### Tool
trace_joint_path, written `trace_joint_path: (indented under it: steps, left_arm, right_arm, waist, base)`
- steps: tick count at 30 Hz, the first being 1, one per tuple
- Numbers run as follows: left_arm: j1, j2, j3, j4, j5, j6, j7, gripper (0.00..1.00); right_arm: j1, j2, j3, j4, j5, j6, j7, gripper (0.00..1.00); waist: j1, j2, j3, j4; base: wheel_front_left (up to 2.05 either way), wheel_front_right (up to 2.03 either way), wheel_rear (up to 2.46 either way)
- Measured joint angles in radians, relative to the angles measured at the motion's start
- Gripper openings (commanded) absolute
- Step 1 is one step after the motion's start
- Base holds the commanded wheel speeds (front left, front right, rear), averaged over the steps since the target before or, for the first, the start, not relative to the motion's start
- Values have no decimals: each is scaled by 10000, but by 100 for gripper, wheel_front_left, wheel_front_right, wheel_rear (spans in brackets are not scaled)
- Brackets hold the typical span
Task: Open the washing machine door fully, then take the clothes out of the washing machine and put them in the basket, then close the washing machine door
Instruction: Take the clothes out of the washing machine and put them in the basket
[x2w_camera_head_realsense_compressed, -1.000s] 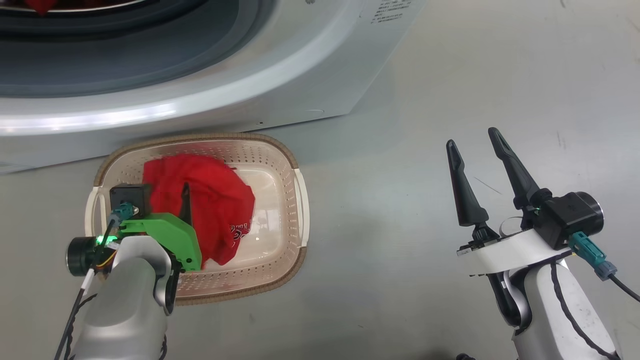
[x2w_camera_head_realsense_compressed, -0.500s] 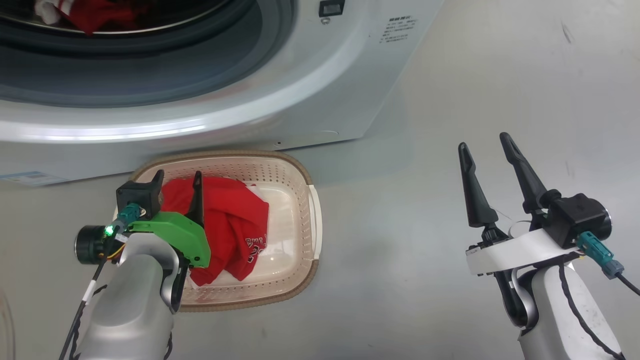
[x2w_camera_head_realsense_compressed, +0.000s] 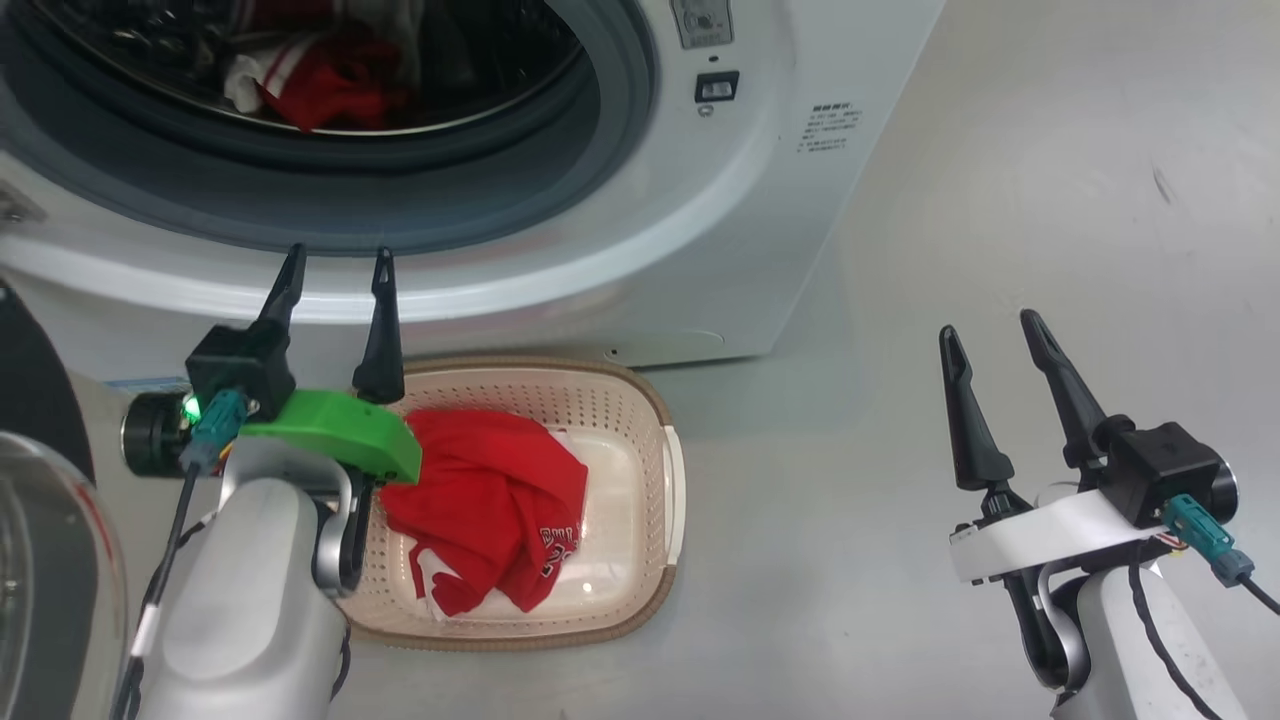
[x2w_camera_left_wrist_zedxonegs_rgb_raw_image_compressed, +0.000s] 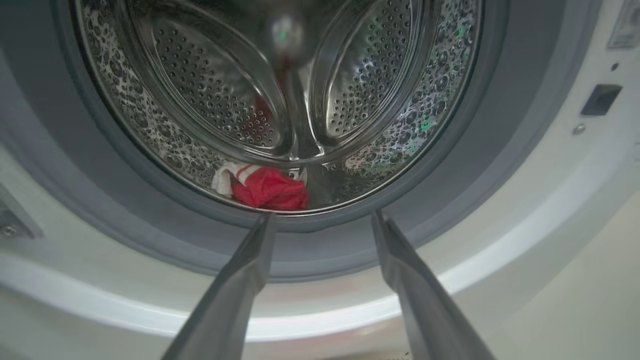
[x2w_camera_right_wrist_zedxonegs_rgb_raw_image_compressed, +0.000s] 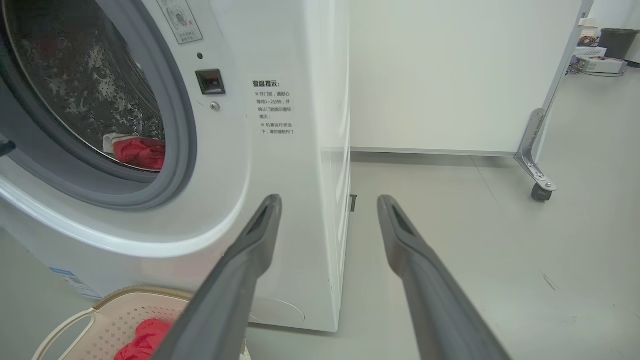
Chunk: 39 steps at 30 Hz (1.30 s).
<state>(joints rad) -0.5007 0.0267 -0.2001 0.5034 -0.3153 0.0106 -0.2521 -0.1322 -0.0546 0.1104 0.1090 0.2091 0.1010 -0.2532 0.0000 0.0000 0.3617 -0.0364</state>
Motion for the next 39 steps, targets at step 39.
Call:
trace_joint_path:
  steps: [39]
  left_arm:
    - [5435, 451, 290, -3542, 665, 470, 0, 100]
  right_arm:
    - [2691, 92, -21, -268, -102, -522, 8, 100]
  waist:
    - [0, 0, -3525, 429]
  base:
    - [0, 0, 0]
